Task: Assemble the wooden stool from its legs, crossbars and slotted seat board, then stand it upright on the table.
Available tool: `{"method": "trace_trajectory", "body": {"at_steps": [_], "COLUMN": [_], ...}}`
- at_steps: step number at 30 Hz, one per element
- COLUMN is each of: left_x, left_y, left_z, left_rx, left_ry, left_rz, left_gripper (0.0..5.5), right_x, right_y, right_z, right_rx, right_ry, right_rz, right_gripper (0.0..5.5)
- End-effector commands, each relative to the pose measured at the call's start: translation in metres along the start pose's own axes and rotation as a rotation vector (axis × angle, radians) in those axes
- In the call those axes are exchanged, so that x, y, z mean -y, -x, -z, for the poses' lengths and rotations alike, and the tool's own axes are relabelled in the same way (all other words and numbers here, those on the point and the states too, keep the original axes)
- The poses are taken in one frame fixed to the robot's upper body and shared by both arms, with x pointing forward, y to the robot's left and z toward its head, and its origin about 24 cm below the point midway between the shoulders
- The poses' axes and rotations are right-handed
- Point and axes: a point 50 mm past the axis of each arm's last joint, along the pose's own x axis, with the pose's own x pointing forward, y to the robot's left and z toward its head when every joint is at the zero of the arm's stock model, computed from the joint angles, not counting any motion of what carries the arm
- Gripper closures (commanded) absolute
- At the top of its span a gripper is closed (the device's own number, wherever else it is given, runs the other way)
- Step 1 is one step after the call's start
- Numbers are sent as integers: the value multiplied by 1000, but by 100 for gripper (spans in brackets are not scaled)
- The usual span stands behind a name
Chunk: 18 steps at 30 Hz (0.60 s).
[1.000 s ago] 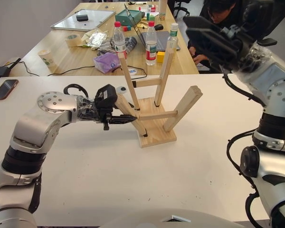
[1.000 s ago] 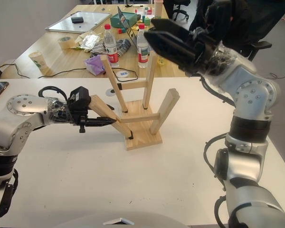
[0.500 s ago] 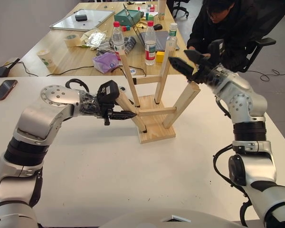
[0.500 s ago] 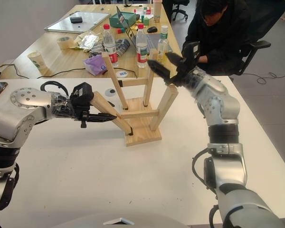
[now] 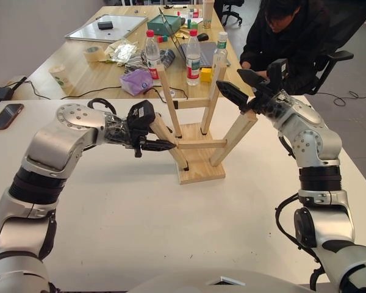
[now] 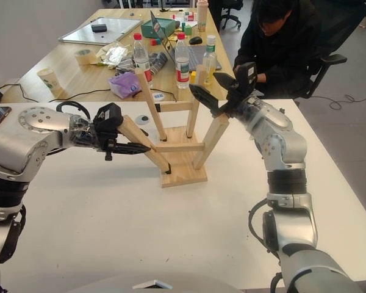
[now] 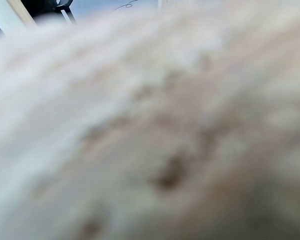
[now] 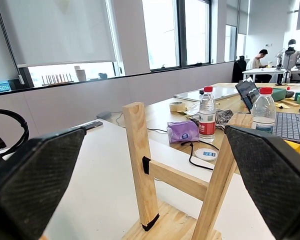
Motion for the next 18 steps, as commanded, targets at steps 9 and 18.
{"method": "trace_trajectory", "body": {"at_steps": [9,18], "left_x": [-9,-20], "left_y": [-30,-32], "left_z": [28,46], "left_rx": [-170,-208], "left_ry": [61,155], "left_rz": [23,26], "left_gripper": [348,348], "right_x": [-18,-19], "right_y": [-8,-7], "right_z": [35,40], "right_rx": [-85,-115], "right_ry": [-98,-98], "right_rz": [-58,-74], "right_gripper": [37,37]}}
